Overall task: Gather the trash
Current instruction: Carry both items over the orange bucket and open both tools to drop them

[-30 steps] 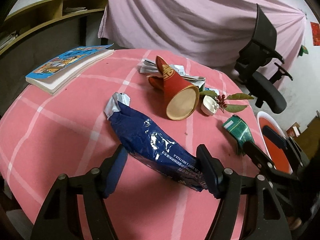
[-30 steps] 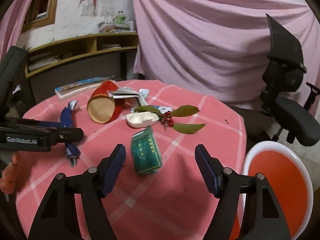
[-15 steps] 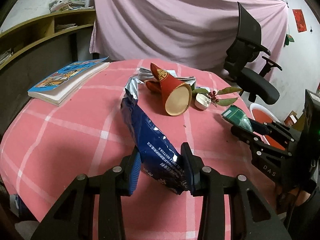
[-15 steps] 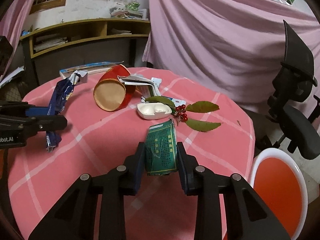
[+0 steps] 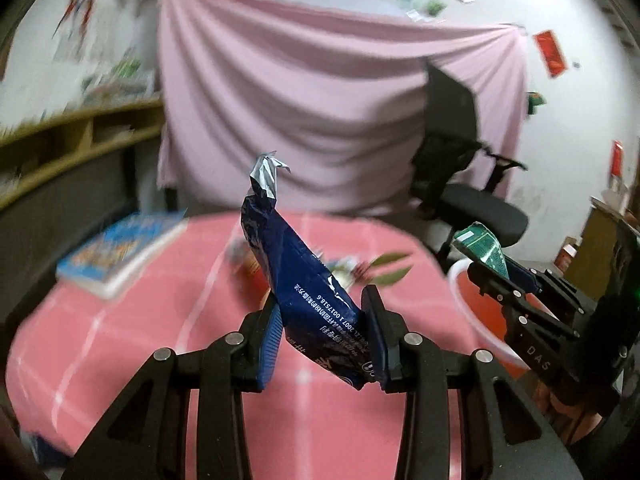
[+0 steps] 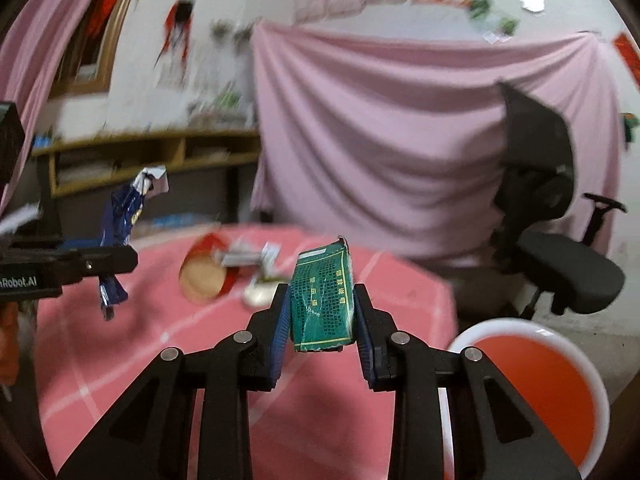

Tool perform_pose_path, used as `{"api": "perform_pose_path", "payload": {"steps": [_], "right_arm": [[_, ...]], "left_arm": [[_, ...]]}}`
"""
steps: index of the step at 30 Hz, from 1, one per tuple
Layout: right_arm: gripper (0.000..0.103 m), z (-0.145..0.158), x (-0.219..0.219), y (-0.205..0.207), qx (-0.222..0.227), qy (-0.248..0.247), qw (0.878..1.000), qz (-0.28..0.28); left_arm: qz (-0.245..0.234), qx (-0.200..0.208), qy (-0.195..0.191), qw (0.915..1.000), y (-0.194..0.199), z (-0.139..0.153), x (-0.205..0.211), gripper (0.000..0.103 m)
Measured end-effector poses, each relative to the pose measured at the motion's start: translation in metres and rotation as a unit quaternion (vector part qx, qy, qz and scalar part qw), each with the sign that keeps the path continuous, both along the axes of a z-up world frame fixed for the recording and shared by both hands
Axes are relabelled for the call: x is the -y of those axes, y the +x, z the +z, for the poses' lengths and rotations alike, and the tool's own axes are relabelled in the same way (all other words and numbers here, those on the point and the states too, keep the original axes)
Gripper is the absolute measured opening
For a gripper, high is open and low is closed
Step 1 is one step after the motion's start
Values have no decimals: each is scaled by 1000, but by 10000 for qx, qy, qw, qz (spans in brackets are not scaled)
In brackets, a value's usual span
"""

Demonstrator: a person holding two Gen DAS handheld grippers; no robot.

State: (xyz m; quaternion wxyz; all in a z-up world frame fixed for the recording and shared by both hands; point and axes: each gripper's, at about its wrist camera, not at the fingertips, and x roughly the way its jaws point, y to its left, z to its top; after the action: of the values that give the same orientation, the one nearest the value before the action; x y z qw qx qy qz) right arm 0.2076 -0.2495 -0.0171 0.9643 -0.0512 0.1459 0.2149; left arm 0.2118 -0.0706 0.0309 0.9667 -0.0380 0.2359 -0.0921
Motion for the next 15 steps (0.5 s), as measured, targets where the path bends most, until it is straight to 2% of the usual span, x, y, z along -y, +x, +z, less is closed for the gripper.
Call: {"api": "perform_pose_path", "payload": {"steps": [4, 8, 15], "right_arm": [[28, 17, 31, -10, 466, 417, 9969, -485], [28, 25, 66, -17, 755, 705, 9892, -1040], [28, 15, 130, -13, 478, 1090, 9740, -1926]], "left_arm": [[-485, 484, 274, 9973, 3, 25, 35, 33], [-1020, 701, 456, 9913, 12, 38, 76, 33], [-1998, 450, 643, 9767, 41, 26, 151, 33]]}}
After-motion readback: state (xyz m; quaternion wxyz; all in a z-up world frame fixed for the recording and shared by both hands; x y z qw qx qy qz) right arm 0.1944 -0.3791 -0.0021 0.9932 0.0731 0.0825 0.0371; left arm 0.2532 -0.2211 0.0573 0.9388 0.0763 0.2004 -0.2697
